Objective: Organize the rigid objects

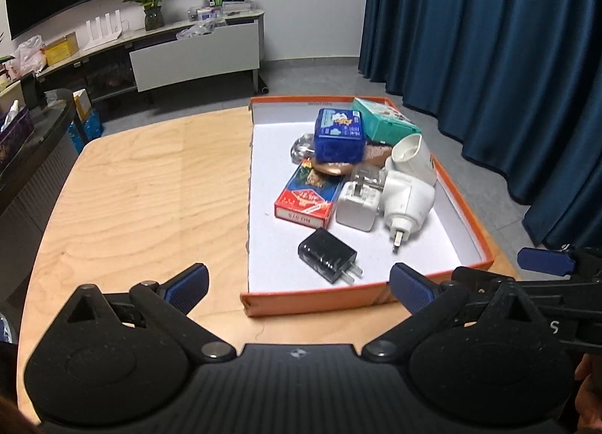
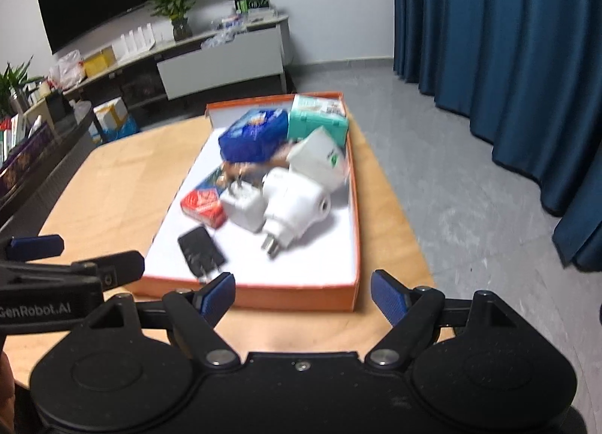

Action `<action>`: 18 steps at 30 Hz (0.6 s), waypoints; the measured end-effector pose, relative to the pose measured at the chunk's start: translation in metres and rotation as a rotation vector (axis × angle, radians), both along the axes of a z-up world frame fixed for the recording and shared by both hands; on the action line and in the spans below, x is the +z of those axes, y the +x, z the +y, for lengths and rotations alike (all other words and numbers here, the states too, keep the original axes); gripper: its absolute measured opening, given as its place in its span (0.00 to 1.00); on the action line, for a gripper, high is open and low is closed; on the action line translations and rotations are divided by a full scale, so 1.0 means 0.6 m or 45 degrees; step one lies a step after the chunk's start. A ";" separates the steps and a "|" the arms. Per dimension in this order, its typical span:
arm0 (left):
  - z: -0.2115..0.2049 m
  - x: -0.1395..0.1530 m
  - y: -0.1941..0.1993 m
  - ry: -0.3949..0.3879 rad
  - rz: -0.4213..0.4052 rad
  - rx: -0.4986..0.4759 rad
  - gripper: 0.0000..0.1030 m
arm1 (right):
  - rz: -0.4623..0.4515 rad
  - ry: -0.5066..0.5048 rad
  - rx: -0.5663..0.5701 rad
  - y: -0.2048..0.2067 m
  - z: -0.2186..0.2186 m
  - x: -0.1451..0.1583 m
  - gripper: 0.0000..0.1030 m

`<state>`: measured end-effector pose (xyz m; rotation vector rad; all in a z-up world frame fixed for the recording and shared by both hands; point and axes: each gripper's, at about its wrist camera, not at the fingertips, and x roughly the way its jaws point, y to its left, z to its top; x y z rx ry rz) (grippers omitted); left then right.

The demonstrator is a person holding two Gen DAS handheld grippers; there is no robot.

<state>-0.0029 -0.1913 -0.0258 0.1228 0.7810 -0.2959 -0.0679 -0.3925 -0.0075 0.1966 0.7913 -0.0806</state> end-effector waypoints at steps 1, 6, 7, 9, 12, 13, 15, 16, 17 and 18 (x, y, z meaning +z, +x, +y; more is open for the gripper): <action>0.000 0.000 -0.002 0.002 -0.002 -0.008 1.00 | 0.003 0.007 -0.003 -0.002 0.000 -0.003 0.91; -0.003 0.000 -0.015 0.003 -0.026 -0.022 1.00 | 0.009 -0.005 -0.008 -0.004 0.003 -0.006 0.91; -0.002 -0.001 -0.015 0.004 -0.025 -0.021 1.00 | 0.011 -0.005 -0.008 -0.004 0.003 -0.007 0.91; -0.001 -0.005 -0.013 -0.001 -0.013 -0.016 1.00 | 0.014 -0.003 -0.009 -0.004 0.003 -0.009 0.91; -0.001 -0.009 -0.012 0.002 -0.007 -0.007 1.00 | 0.021 -0.005 -0.006 -0.001 0.004 -0.012 0.91; 0.000 -0.010 -0.011 0.003 -0.006 -0.004 1.00 | 0.023 -0.006 -0.006 0.000 0.005 -0.013 0.91; 0.001 -0.011 -0.009 0.005 -0.002 0.004 1.00 | 0.030 -0.008 -0.002 0.002 0.006 -0.015 0.91; 0.001 -0.012 -0.008 0.005 0.002 0.007 1.00 | 0.032 -0.009 -0.002 0.004 0.007 -0.016 0.91; 0.002 -0.012 -0.008 0.004 0.004 0.007 1.00 | 0.034 -0.010 -0.002 0.004 0.007 -0.017 0.91; 0.002 -0.013 -0.007 0.005 0.006 0.008 1.00 | 0.036 -0.010 -0.001 0.004 0.007 -0.018 0.91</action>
